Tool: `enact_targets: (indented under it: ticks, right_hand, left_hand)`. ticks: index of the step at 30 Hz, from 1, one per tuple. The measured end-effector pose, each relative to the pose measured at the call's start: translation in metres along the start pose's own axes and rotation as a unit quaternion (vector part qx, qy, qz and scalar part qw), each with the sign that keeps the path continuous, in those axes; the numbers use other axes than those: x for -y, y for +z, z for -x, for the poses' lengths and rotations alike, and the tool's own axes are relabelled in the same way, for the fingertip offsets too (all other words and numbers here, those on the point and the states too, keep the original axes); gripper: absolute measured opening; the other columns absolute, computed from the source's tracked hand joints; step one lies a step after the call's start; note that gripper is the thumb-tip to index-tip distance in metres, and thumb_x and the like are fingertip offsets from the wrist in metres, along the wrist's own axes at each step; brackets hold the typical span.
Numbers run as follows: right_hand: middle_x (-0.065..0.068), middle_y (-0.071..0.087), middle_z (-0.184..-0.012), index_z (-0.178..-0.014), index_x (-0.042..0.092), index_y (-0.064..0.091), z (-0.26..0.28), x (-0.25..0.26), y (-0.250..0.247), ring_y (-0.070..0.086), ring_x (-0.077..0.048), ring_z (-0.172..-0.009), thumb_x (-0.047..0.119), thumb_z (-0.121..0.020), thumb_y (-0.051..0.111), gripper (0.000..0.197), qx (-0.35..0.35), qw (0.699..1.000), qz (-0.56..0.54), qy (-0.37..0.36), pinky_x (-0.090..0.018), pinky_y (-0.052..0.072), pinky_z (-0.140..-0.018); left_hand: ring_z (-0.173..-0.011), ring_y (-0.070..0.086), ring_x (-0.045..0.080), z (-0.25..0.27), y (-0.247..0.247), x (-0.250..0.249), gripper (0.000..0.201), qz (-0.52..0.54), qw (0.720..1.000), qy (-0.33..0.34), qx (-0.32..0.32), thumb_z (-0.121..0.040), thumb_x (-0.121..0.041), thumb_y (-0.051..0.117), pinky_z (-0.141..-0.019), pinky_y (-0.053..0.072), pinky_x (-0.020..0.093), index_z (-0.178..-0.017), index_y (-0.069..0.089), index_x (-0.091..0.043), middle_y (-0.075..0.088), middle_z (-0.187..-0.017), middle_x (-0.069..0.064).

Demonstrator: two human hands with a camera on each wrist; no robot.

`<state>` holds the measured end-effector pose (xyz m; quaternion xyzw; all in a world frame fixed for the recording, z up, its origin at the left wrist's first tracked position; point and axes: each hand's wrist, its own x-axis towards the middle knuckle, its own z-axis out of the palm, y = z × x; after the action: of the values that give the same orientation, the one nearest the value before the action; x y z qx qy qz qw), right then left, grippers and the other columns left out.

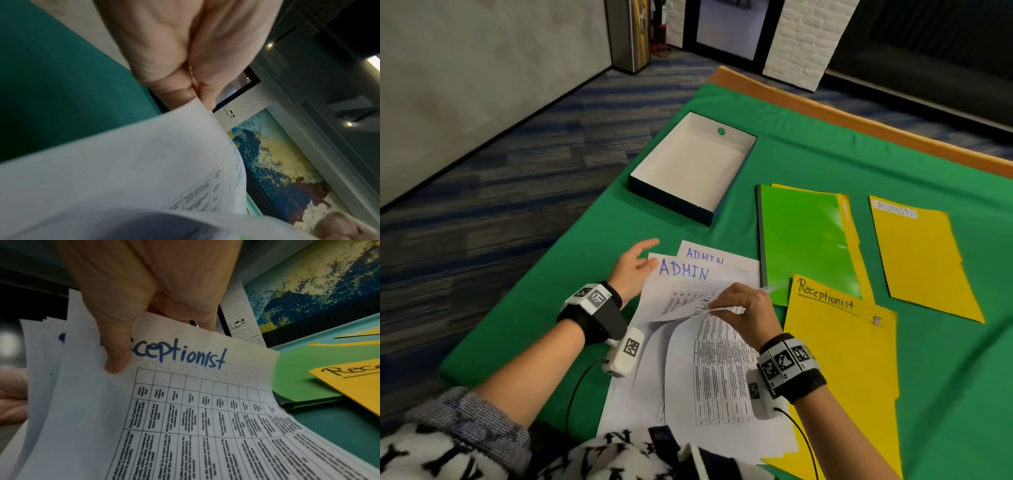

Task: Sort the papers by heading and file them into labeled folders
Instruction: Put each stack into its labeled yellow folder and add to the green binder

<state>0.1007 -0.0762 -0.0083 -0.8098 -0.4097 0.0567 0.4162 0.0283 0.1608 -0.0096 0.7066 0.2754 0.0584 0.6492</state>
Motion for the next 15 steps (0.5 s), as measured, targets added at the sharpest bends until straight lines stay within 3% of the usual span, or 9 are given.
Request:
enact_targets:
  ticks: [2,5,6,9,11,13,15]
  right_hand:
    - [0.005,0.065,-0.079,-0.081,0.020,0.077,0.001,0.001,0.000,0.061,-0.002,-0.071,0.013,-0.070,0.080,0.013,-0.008,1.000,-0.002,-0.003,-0.016,0.052,-0.067]
    - [0.003,0.063,-0.080,-0.079,0.017,0.077,0.003,0.001,-0.001,0.059,-0.004,-0.073,0.006,-0.068,0.081,0.016,-0.028,0.999,-0.017,-0.006,-0.009,0.047,-0.067]
    - [0.002,0.063,-0.081,-0.079,0.017,0.078,0.003,0.002,-0.002,0.058,-0.003,-0.074,0.005,-0.067,0.081,0.017,-0.034,0.999,-0.021,-0.008,-0.010,0.047,-0.067]
    - [-0.001,0.062,-0.081,-0.078,0.016,0.078,0.007,0.003,-0.006,0.057,0.001,-0.078,0.004,-0.067,0.081,0.016,-0.048,0.998,-0.029,-0.019,-0.010,0.047,-0.067]
    - [-0.001,0.061,-0.081,-0.079,0.014,0.077,0.011,0.002,-0.007,0.056,0.005,-0.079,0.004,-0.067,0.080,0.016,-0.059,0.997,-0.035,-0.018,-0.008,0.046,-0.068]
    - [0.002,0.061,-0.080,-0.082,0.014,0.077,0.013,0.001,-0.007,0.057,0.002,-0.077,0.006,-0.067,0.080,0.017,-0.079,0.996,-0.048,0.007,-0.008,0.045,-0.067]
    - [0.004,0.061,-0.079,-0.086,0.015,0.077,0.013,0.002,-0.007,0.058,-0.004,-0.075,0.006,-0.067,0.080,0.021,-0.103,0.992,-0.055,0.045,-0.009,0.044,-0.066]
  left_hand:
    - [-0.089,0.065,0.037,0.001,0.000,0.002,0.040,-0.041,0.999,0.033,-0.005,-0.092,0.000,0.047,-0.080,0.052,0.043,-0.110,0.057,-0.034,0.070,-0.098,0.014]
    - [-0.106,0.061,0.028,0.002,0.004,0.005,0.042,-0.069,0.997,0.044,0.003,-0.091,0.004,0.046,-0.089,0.047,0.034,-0.077,0.067,-0.030,0.067,-0.099,0.004]
    - [-0.112,0.058,0.026,0.003,0.005,0.006,0.041,-0.088,0.995,0.047,0.011,-0.091,0.003,0.047,-0.094,0.044,0.030,-0.075,0.068,-0.028,0.066,-0.104,0.003]
    - [-0.131,0.037,0.016,0.012,0.006,0.009,0.029,-0.220,0.970,0.098,0.025,-0.081,-0.003,0.059,-0.107,0.024,0.023,-0.101,0.068,-0.023,0.039,-0.142,0.002]
    - [-0.132,0.030,0.008,0.022,0.007,0.009,0.037,-0.240,0.955,0.161,0.069,-0.072,-0.011,0.063,-0.109,0.018,0.025,-0.106,0.067,-0.025,0.028,-0.148,-0.005]
    - [-0.132,0.032,0.002,0.033,0.010,0.008,0.033,-0.223,0.940,0.212,0.149,-0.071,-0.022,0.061,-0.109,0.022,0.025,-0.102,0.070,-0.024,0.033,-0.146,-0.011]
    - [-0.127,0.041,-0.001,0.040,0.013,0.014,0.037,-0.220,0.926,0.216,0.217,-0.075,-0.036,0.057,-0.106,0.030,0.020,-0.108,0.069,-0.023,0.047,-0.138,-0.012]
